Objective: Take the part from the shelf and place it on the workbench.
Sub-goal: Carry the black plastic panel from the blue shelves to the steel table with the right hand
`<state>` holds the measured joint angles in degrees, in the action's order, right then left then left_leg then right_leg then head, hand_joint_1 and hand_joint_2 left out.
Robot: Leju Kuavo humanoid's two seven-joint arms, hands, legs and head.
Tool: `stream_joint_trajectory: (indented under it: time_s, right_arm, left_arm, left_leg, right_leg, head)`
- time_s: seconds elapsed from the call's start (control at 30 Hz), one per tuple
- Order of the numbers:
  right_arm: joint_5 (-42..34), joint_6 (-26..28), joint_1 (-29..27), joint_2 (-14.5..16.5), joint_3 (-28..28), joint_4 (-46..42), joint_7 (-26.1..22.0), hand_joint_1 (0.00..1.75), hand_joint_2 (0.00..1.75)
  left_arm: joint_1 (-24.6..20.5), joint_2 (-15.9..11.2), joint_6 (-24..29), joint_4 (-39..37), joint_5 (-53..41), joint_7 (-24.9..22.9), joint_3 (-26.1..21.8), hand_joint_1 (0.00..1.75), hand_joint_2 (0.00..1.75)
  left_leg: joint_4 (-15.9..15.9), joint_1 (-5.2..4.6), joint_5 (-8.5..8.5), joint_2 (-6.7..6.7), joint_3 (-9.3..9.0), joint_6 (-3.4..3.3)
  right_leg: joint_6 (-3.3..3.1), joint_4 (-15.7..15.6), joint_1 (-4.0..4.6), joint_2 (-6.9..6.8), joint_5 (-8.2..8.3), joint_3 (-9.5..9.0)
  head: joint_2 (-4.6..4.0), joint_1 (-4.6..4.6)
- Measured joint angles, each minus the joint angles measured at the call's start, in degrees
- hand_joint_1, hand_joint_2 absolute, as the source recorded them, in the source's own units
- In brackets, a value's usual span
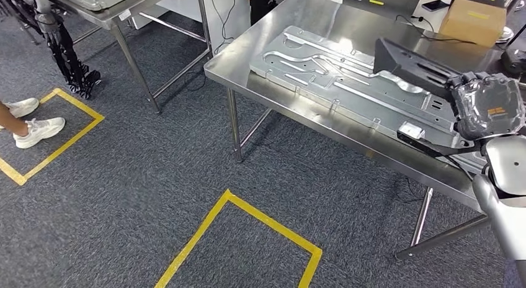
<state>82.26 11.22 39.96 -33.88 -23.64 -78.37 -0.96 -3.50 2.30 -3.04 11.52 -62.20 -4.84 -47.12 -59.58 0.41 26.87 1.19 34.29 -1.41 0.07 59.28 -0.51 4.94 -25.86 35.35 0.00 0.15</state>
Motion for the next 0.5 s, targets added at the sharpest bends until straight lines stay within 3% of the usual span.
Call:
stream_joint_trajectory:
  time_s: [0.07, 0.17, 0.5]
  right_arm:
    - [0.03, -0.01, 0.08, -0.57, -0.2, 0.15, -0.62, 1.71, 1.75]
    - [0.07, -0.02, 0.43, -1.01, -0.41, 0.38, -0.79, 1.71, 1.75]
    - [-0.08, -0.14, 1.44, -1.07, -1.53, 1.22, -1.09, 1.71, 1.75]
  left_arm:
    - [-0.1, -0.01, -0.05, 0.0, -0.08, -0.2, -0.24, 0.0, 1.75]
    - [-0.11, -0.01, -0.1, 0.0, -0.09, -0.33, -0.55, 0.0, 1.75]
    - [-0.07, 0.0, -0.21, 0.0, -0.17, -0.56, -0.79, 0.0, 1.75]
  left_leg:
    - [0.47, -0.1, -0.27, -0.05, -0.16, 0.08]
    - [0.76, -0.19, -0.56, 0.18, -0.1, 0.16]
    - [0.72, -0.33, -0.67, 0.69, 0.06, -0.29]
  right_leg:
    - [0.15, -0.09, -0.07, 0.08, 0.05, 0.05]
    - [-0.22, -0.42, -0.12, -0.24, 0.17, -0.08]
    - [0.34, -0.89, -0.22, -0.8, 0.35, -0.3]
  head:
    - [0.0, 0.0]
    - [0.0, 0.02]
    - [0.0, 0.02]
